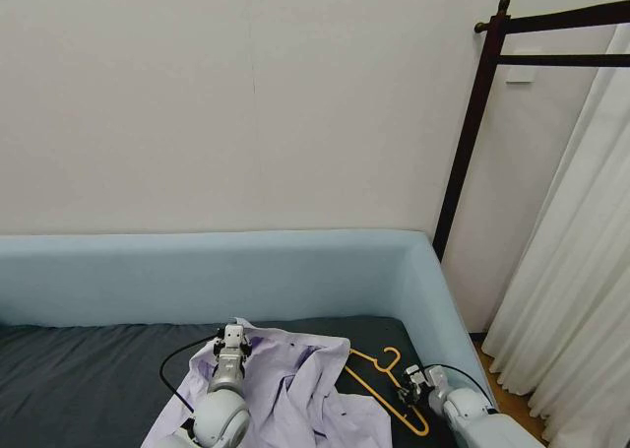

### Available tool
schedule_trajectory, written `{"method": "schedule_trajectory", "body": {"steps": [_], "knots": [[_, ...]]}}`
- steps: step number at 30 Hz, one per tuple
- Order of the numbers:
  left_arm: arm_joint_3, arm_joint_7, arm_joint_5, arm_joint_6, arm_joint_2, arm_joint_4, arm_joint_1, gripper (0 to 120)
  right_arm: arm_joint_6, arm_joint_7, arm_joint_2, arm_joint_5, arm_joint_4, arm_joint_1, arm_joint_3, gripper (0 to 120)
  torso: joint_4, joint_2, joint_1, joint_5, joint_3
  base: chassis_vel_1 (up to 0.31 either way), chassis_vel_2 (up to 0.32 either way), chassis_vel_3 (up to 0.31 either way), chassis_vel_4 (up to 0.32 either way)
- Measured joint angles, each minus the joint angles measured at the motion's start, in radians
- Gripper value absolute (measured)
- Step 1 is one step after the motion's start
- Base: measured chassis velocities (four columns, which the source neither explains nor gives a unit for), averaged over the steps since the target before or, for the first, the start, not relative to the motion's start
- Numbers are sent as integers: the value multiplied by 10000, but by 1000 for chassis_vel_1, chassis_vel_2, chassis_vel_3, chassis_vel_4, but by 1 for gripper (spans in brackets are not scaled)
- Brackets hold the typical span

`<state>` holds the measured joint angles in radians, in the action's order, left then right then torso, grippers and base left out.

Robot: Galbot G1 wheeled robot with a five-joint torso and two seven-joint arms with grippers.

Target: Pick up the clothes from the sofa and hang them on the clothes hanger.

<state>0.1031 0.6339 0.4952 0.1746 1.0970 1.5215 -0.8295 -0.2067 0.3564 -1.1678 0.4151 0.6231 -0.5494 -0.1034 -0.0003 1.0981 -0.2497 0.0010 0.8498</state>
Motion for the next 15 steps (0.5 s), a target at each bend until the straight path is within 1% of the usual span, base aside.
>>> {"method": "schedule_trajectory", "body": {"steps": [1, 5, 8, 10, 12, 13, 14, 15], "knots": [[5, -1, 3, 2, 4, -1, 3, 0, -37, 5, 0, 6, -6, 0, 17, 4, 0, 0, -1, 0, 0, 0, 0, 0, 0], [9, -7, 29, 5, -7, -43, 22, 0, -115, -159, -25, 91, 11, -19, 90, 4, 1, 0, 0, 2, 0, 0, 0, 0, 0], [4, -24, 39, 6, -46, -74, 27, 0, -141, -575, 10, 309, 198, -44, 161, 4, -2, 0, 0, 2, 3, 0, 0, 0, 0], [-10, -39, 57, 6, -92, -76, 27, 0, -81, -811, 196, 480, 716, -119, 248, 4, -6, -1, -1, 1, 3, 0, 0, 0, 0], [-10, -42, 59, 6, -96, -76, 27, 0, -78, -819, 207, 490, 748, -123, 249, 4, -6, -1, -1, 1, 3, 0, 0, 0, 0], [-17, -73, 64, -7, -145, -76, 27, 0, -10, -1125, 439, 690, 1360, -204, 238, 4, -5, 0, 0, 0, 2, 0, 0, 0, 0], [-17, -73, 64, -7, -145, -76, 27, 0, -10, -1125, 439, 690, 1360, -204, 238, 4, -5, 0, 0, 0, 2, 0, 0, 0, 0], [-24, -124, 66, -37, -186, -82, 27, 0, 149, -1411, 592, 759, 1737, -237, 234, 4, -4, 0, 0, 2, 3, 0, 0, 0, 0]]}}
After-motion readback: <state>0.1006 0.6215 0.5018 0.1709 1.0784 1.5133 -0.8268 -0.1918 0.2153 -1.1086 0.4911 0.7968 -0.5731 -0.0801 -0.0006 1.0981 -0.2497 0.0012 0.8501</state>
